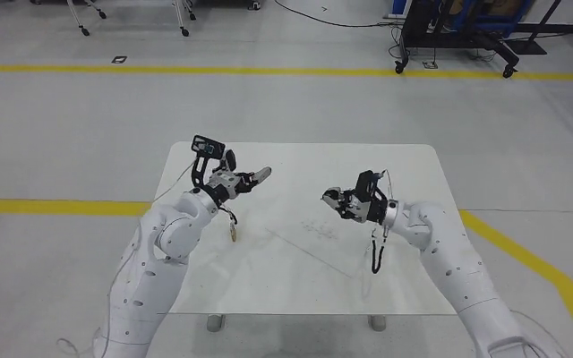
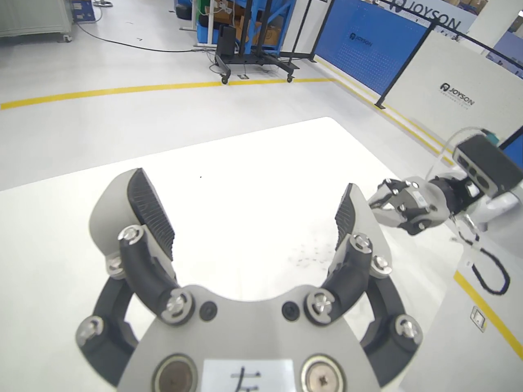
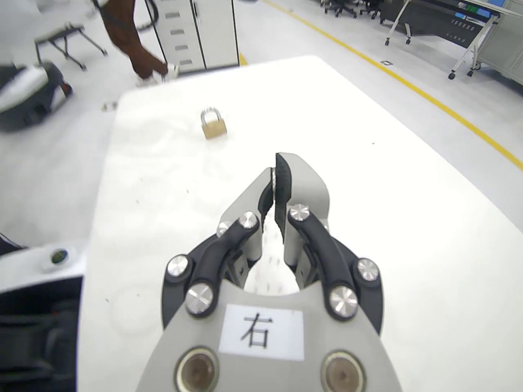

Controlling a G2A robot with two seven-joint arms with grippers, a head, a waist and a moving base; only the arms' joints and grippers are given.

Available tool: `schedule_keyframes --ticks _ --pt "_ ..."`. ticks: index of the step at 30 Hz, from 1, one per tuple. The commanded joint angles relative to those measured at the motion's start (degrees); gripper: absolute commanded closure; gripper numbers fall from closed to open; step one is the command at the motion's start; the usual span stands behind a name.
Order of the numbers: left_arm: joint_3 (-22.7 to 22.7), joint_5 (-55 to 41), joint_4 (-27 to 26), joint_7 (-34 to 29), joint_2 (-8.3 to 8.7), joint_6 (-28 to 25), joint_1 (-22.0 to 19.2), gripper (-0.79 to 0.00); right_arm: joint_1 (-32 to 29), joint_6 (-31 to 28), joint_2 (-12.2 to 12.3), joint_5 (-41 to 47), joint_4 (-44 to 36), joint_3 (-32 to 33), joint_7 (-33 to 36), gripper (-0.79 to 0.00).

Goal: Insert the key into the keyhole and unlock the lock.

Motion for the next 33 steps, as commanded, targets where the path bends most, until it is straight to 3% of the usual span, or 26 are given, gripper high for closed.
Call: schedule_keyframes --ticks 1,3,5,15,19,25,31,33 --pt "-0.8 -6.3 0.8 0.2 -0.06 -0.7 0.5 -0.785 0.4 1.5 -0.2 10.9 0.6 -0.3 3.6 0.000" --pt "-1.2 -12.5 2.4 -3.1 -0.08 -0.6 0.5 -0.785 0.3 3.4 -0.4 17.4 0.6 -0.9 6.6 0.000" --pt "-1.3 -12.8 2.4 -6.4 0.12 -0.5 -0.6 -0.785 0.3 3.4 -0.4 17.4 0.6 -0.9 6.6 0.000" --pt "-0.5 -14.8 2.1 -6.4 0.05 -0.7 0.4 -0.785 -0.3 4.4 -0.5 19.4 0.2 -1.2 6.9 0.000" --pt "0.4 -31.3 2.5 -9.7 -0.50 0.4 0.7 -0.785 -0.4 2.7 -1.1 35.2 1.7 -3.2 10.4 0.000" --pt "-0.1 -58.0 5.6 -19.5 -0.96 7.7 -0.6 -0.785 3.0 3.1 -1.8 67.7 6.1 -8.1 26.6 0.000" --pt "1.1 -58.0 7.8 -25.1 -0.59 8.5 -3.1 -0.785 5.8 4.7 -2.7 83.2 10.0 -11.6 39.5 0.000" --pt "2.1 -56.7 7.9 -25.4 -0.59 6.8 -3.6 -0.739 6.6 5.2 -3.1 85.8 11.3 -12.6 42.0 0.000"
